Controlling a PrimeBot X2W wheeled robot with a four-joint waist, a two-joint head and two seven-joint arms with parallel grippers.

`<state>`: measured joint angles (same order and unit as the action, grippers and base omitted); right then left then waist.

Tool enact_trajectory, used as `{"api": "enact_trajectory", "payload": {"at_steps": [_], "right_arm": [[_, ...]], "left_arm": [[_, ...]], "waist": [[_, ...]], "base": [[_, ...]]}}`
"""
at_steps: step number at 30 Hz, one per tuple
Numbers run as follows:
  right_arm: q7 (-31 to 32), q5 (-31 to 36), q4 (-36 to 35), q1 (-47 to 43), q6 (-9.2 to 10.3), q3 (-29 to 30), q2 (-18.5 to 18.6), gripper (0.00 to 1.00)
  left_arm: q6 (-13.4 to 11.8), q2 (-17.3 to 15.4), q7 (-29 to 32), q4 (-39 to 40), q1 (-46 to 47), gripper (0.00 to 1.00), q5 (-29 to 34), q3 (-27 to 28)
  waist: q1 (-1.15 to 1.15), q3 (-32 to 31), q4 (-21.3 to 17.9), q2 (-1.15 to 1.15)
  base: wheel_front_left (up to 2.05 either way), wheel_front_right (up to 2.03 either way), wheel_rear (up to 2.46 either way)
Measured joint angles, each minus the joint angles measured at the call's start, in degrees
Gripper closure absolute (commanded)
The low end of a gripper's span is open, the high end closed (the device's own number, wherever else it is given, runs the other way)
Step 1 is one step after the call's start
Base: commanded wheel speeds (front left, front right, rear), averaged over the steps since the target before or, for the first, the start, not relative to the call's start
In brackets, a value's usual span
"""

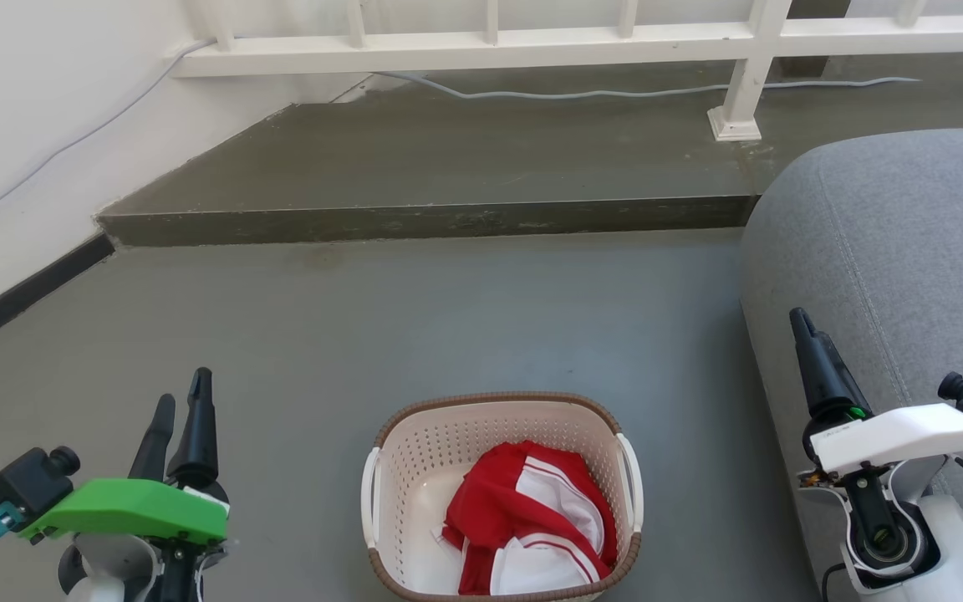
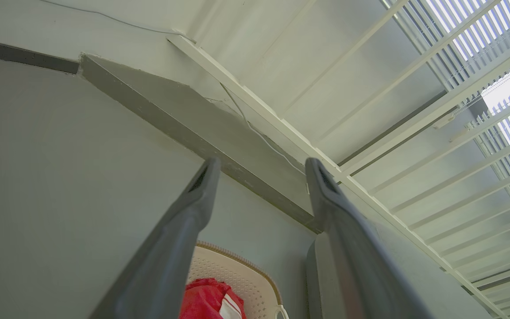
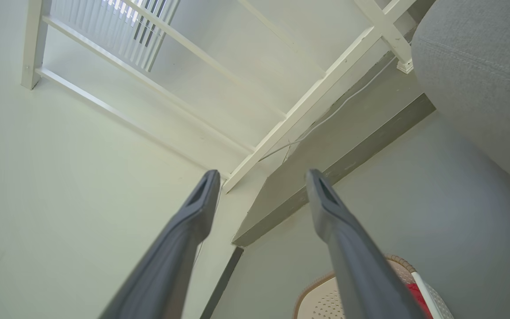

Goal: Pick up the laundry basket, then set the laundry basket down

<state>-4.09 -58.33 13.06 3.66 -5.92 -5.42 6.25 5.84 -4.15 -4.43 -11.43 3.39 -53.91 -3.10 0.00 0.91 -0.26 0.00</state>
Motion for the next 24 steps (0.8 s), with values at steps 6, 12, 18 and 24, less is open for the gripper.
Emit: {"api": "enact_trajectory", "payload": {"at_steps": [6, 12, 18, 24], "right_arm": [[-1.1, 4.7, 0.0, 0.2, 0.71, -0.9, -0.4, 0.0], [-2.3, 8.9, -0.1, 0.7, 1.0, -1.9, -0.5, 0.0], [-3.5, 13.4, -0.4, 0.7, 1.07, -2.7, -0.8, 0.0], [-5.0, 18.8, -0.5, 1.1, 1.47, -3.6, -0.8, 0.0]], "left_arm": [[-0.3, 0.8, -1.2, 0.0, 0.0, 0.0, 4.9, -0.6], [-0.3, 1.0, -2.2, 0.5, 0.0, 0.0, 9.0, -0.8], [-0.3, 1.1, -3.4, 0.9, 0.0, 0.0, 13.5, -1.1], [-0.3, 1.3, -4.7, 1.2, 0.0, 0.0, 18.6, -1.5]], "waist": [[0.0, 0.0, 0.0, 0.0], [0.0, 0.1, 0.0, 0.0], [0.0, 0.1, 0.0, 0.0], [0.0, 0.1, -0.2, 0.0]], "base": [[0.0, 0.0, 0.0], [0.0, 0.0, 0.0], [0.0, 0.0, 0.0], [0.0, 0.0, 0.0]]}}
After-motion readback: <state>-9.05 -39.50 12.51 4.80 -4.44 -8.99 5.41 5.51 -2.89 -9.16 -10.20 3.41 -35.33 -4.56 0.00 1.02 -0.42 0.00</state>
